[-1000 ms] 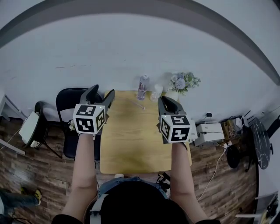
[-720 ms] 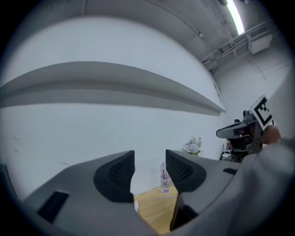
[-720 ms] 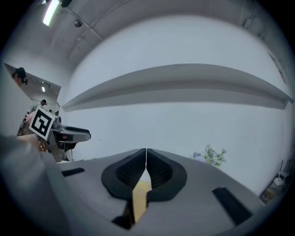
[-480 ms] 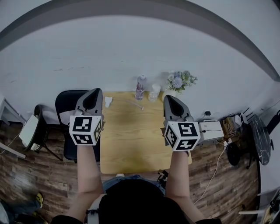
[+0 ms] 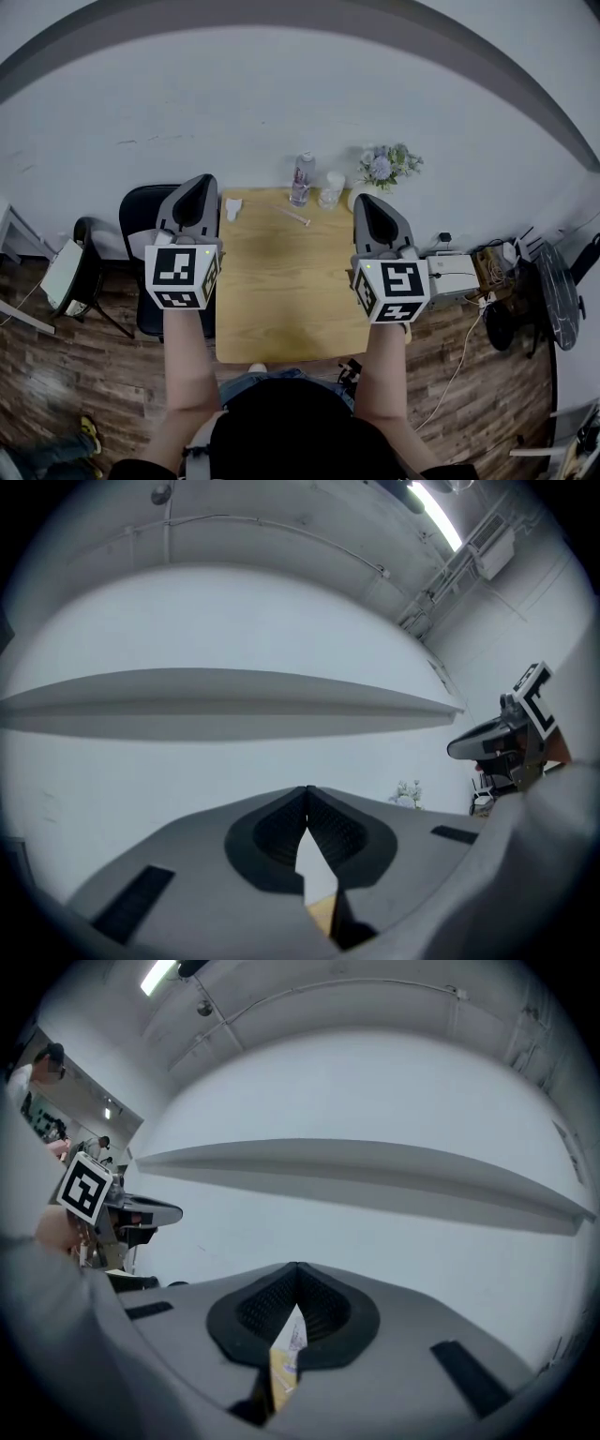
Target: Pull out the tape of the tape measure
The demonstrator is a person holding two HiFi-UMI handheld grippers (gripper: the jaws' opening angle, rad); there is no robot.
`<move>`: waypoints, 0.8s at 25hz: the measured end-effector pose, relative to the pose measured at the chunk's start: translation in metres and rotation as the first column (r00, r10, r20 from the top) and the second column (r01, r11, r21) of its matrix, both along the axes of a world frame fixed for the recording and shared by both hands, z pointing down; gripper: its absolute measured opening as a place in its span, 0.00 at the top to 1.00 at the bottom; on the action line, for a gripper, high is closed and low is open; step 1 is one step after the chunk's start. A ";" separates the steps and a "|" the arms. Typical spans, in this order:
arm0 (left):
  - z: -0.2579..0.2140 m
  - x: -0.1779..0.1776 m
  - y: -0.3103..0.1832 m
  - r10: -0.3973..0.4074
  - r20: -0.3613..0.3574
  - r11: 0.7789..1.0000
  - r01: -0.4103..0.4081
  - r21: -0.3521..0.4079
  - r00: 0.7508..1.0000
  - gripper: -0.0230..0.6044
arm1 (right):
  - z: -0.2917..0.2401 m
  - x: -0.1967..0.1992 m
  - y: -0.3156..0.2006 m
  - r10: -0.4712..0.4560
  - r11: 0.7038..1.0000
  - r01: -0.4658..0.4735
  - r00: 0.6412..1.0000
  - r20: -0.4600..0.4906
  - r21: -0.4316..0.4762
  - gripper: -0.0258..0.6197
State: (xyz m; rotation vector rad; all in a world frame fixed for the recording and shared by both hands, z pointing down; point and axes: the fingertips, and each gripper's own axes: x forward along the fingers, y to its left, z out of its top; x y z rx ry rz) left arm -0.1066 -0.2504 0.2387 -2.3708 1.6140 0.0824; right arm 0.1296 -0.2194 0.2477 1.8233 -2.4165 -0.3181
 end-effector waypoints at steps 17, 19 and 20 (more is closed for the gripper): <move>-0.005 -0.007 0.011 -0.004 0.013 1.000 0.004 0.000 1.000 0.94 | -0.006 -0.013 0.010 -0.018 1.000 0.018 1.000 0.007 0.018 0.94; -0.005 -0.008 0.011 -0.003 0.013 1.000 0.003 -0.001 1.000 0.95 | -0.006 -0.012 0.010 -0.015 1.000 0.015 1.000 0.013 0.014 0.94; -0.005 -0.008 0.011 -0.002 0.014 1.000 0.002 -0.001 1.000 0.94 | -0.006 -0.012 0.010 -0.014 1.000 0.014 1.000 0.016 0.013 0.94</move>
